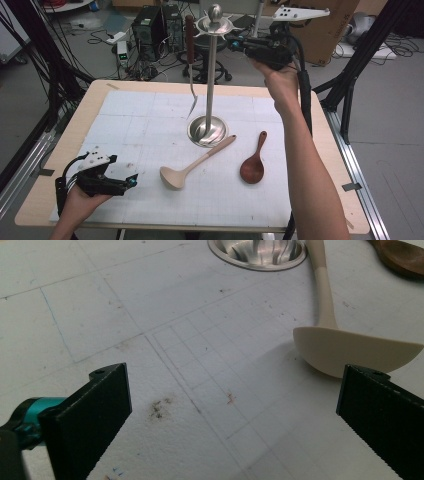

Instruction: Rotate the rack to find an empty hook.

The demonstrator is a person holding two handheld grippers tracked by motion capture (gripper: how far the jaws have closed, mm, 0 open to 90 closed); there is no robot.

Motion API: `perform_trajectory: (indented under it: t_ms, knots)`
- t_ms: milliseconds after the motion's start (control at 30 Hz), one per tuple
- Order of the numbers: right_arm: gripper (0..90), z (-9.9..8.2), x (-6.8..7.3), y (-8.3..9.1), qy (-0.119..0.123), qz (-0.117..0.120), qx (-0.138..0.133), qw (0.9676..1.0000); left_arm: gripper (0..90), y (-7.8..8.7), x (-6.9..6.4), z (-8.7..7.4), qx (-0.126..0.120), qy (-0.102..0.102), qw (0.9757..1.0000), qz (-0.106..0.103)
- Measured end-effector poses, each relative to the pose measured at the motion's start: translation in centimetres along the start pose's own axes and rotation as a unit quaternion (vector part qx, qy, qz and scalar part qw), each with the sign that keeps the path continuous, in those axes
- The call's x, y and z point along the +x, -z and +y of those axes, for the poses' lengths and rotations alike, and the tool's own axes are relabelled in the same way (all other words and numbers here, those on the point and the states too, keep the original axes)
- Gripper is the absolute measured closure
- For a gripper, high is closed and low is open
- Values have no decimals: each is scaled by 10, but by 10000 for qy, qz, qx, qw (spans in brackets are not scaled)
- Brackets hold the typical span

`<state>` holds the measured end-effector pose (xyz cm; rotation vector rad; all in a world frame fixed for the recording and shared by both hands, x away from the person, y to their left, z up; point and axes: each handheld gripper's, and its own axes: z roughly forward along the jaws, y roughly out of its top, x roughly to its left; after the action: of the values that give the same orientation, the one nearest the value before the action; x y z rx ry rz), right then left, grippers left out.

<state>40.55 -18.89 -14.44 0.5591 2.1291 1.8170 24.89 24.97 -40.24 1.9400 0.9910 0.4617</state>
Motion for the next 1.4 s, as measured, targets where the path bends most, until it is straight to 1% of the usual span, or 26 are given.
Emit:
perform_trajectory:
  t_ms: [233, 467, 833, 967, 1100, 1233, 1400]
  knots:
    - [894, 4, 8, -11, 77, 80, 60, 9999, 16, 0, 0, 0, -7, 2, 10000, -4]
    - [894, 7, 14, -22, 114, 101, 101, 9998, 17, 0, 0, 0, -16, 11, 10000, 3]
    - [894, 8, 17, -31, 110, 103, 95, 9998, 16, 0, 0, 0, -3, -3, 10000, -7]
    - [893, 8, 16, -29, 127, 87, 146, 9998, 17, 0, 0, 0, -11, 5, 10000, -2]
    - [893, 6, 15, -24, 91, 93, 114, 9998, 16, 0, 0, 0, -6, 5, 10000, -2]
    - [893, 3, 13, -17, 121, 85, 95, 9998, 17, 0, 0, 0, -22, 21, 10000, 0]
    - [893, -2, 8, -5, 72, 12, 72, 9999, 16, 0, 0, 0, -6, -6, 10000, -6]
